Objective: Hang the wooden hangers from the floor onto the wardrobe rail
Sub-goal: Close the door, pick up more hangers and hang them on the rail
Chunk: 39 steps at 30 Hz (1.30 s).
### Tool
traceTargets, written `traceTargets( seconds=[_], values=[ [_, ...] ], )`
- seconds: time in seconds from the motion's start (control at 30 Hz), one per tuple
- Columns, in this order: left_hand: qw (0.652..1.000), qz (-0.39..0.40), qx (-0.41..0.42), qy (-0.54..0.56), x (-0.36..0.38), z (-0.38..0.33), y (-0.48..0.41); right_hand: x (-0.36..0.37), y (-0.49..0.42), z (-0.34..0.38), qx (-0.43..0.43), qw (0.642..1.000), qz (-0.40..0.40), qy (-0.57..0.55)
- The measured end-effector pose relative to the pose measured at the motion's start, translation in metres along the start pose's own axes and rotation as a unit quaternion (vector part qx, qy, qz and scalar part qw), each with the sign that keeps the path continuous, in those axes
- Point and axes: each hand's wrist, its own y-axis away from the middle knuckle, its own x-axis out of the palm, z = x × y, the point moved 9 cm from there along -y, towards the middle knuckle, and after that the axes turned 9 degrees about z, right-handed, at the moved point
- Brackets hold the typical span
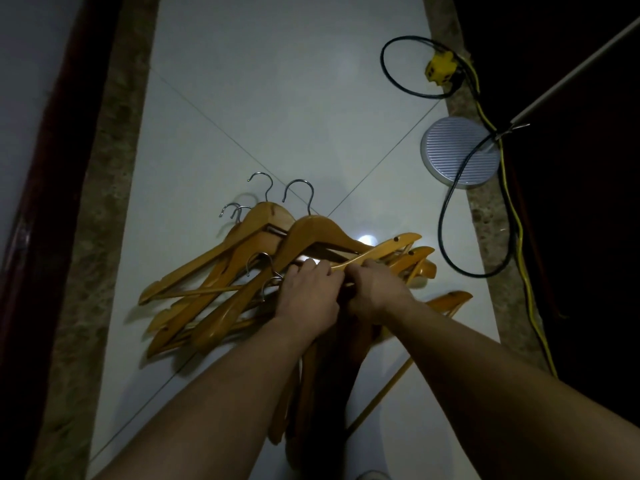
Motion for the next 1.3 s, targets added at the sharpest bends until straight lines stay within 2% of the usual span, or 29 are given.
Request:
traceTargets(
  seconds=[0.13, 0.27, 0.37, 0.47, 0.7, 0.77, 0.87, 1.03, 1.13, 1.3],
  values=[
    [0.997, -0.018, -0.051, -0.049, -0.004, 0.020, 0.017, -0.006, 0.003, 0.031, -0.042, 0.985, 0.042, 0.164],
    [0.989, 0.006, -0.145, -0.017, -0.005, 0.061, 0.026, -0.001, -0.004, 0.035, -0.038, 0.979, 0.082, 0.182],
    [0.985, 0.056, -0.154, 0.060, 0.004, 0.068, 0.024, 0.010, -0.007, 0.033, -0.058, 0.974, 0.124, 0.178],
    [0.984, 0.055, -0.150, 0.084, 0.003, 0.069, 0.025, 0.024, -0.007, 0.023, -0.056, 0.955, 0.169, 0.236],
    [0.990, 0.067, -0.119, 0.040, -0.009, 0.064, 0.033, 0.029, 0.005, 0.034, -0.063, 0.930, 0.151, 0.330],
    [0.990, 0.060, -0.122, 0.043, -0.018, 0.067, 0.034, 0.023, 0.009, 0.038, -0.080, 0.930, 0.118, 0.339],
    [0.990, 0.051, -0.121, 0.046, -0.035, 0.069, 0.035, 0.013, 0.017, 0.043, -0.104, 0.937, 0.076, 0.325],
    [0.996, 0.041, -0.080, 0.030, -0.067, 0.059, 0.042, -0.010, 0.039, 0.047, -0.104, 0.951, 0.082, 0.280],
    [0.998, 0.032, -0.047, 0.015, -0.098, 0.041, 0.046, -0.042, 0.067, 0.049, -0.111, 0.958, 0.059, 0.256],
    [1.000, -0.004, -0.005, -0.002, -0.179, -0.004, 0.050, -0.114, 0.122, 0.042, -0.071, 0.973, 0.016, 0.221]
  ],
)
